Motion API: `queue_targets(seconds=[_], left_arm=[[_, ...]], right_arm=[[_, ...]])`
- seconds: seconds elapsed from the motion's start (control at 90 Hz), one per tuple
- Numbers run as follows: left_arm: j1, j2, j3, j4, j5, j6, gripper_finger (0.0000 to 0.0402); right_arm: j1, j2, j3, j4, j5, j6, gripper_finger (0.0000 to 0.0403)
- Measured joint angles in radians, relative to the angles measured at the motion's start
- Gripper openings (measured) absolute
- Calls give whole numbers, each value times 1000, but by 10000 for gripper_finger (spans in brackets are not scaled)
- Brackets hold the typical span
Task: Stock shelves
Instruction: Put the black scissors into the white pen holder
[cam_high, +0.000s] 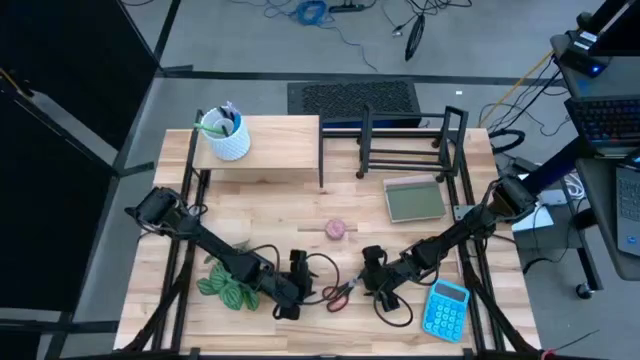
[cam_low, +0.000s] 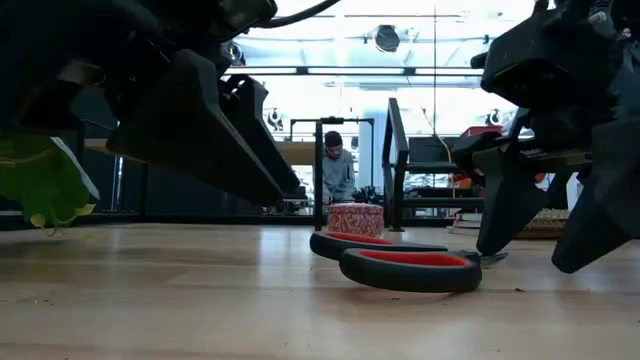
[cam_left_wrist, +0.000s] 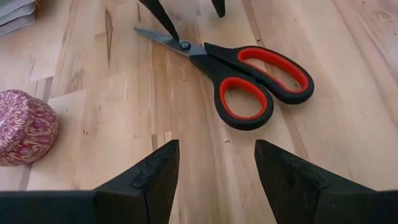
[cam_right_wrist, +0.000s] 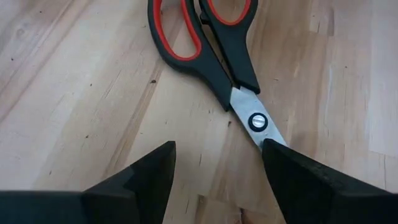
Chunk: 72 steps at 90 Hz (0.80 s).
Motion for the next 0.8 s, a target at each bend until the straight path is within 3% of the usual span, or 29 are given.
queue_targets(seconds=[0.489, 0.8], left_arm=[[2, 0, 0, 0, -1, 0, 196], [2, 0, -6, -8, 10, -156, 196]], right_arm=[[0, -61, -3, -9, -3, -22, 224], [-1, -47, -3, 2, 3, -28, 224]])
